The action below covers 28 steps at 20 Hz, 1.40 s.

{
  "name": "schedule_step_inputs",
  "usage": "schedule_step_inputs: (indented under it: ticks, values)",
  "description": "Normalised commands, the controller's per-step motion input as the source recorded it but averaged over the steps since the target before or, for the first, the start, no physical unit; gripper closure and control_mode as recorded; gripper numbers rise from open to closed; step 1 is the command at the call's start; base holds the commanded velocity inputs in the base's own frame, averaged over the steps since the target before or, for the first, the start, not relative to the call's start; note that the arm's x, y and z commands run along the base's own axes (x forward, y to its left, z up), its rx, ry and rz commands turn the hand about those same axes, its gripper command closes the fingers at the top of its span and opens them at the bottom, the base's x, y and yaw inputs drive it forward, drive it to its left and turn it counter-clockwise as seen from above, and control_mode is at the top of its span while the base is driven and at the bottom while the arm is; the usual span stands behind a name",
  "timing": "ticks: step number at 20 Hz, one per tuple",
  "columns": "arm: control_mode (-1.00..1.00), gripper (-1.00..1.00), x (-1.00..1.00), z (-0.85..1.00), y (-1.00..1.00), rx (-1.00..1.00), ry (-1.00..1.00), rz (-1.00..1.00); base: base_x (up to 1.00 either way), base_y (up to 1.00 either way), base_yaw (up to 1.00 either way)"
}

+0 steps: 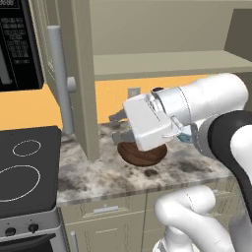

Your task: Open the cabinet. Pick the bowls from the counter and place them in the cabinet. Then close the cabinet.

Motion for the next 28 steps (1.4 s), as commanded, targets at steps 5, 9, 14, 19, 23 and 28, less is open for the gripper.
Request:
schedule_step_inputs:
  ticks: [5, 9, 14, 19, 23, 28]
  values:
    - [-1.0, -1.0, -0.27, 0.04, -0.39, 0.0, 0.01, -0.05, 0.0, 0.0, 0.0]
    - [-1.0, -1.0, -0.05, 0.0, -0.35, 0.0, 0.05, -0.11, 0.0, 0.0, 0.0]
    - [-1.0, -1.0, 0.0, 0.0, -0.52, -0.05, 0.11, -0.23, 0.0, 0.0, 0.0]
    - [-1.0, -1.0, 0.16, 0.0, -0.56, -0.13, 0.17, -0.4, 0.0, 0.0, 0.0]
    - [-1.0, -1.0, 0.4, 0.0, -0.48, -0.13, 0.17, -0.41, 0.0, 0.0, 0.0]
    - [-1.0, -1.0, 0.45, -0.1, -0.47, -0.13, 0.09, -0.31, 0.0, 0.0, 0.0]
